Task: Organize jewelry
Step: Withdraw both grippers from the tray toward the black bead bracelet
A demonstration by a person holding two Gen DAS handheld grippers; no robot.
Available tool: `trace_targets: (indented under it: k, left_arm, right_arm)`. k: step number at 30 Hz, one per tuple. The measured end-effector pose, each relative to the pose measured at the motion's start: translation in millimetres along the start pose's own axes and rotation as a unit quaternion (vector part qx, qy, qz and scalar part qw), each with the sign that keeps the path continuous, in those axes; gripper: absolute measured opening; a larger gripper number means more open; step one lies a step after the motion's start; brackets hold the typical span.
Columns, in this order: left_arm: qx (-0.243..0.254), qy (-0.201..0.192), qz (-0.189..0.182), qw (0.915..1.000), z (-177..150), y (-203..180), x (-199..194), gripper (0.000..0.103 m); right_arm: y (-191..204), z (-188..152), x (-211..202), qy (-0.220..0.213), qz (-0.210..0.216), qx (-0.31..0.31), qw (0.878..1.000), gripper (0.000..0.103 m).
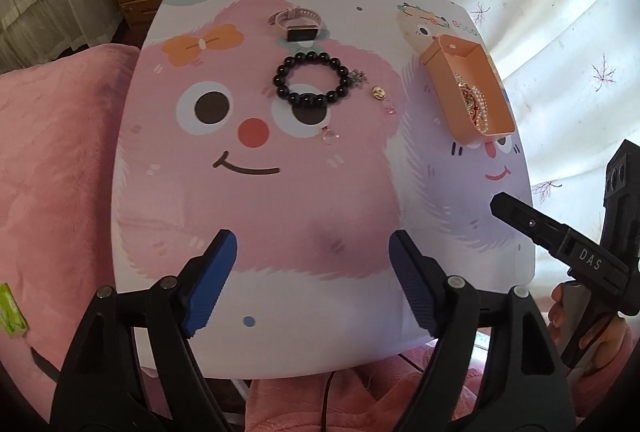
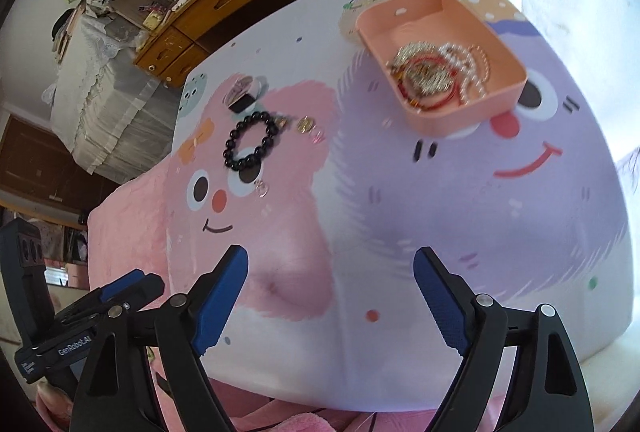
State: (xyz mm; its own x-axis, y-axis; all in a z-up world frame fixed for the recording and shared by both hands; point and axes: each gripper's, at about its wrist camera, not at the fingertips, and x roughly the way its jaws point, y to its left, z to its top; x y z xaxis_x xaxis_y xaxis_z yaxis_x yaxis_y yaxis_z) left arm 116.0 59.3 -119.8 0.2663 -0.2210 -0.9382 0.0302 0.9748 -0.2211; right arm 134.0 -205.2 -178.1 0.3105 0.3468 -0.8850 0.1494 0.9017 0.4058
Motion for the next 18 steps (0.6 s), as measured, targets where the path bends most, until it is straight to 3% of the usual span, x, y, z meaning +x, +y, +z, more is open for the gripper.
trace_targets:
  k: [7,12,18]
  left_arm:
    - [0.021,0.02,0.011,0.9995,-14,44,-4,0.077]
    - [0.003,0.016,0.005,0.9999,-13,61,-5,0.077]
    - [-0.044,0.006,-0.02,0.9988,-1,73,-6,0.077]
  right_arm:
    - [48,-40,18,0.001,-0.03,-0.03,0.999,0.086]
    - [66,-33,13,-0.029,-0.047,-0.074,0.996,0.086]
    - [87,-27,9,-0.094,-0.084,-0.178,0.976,0.086]
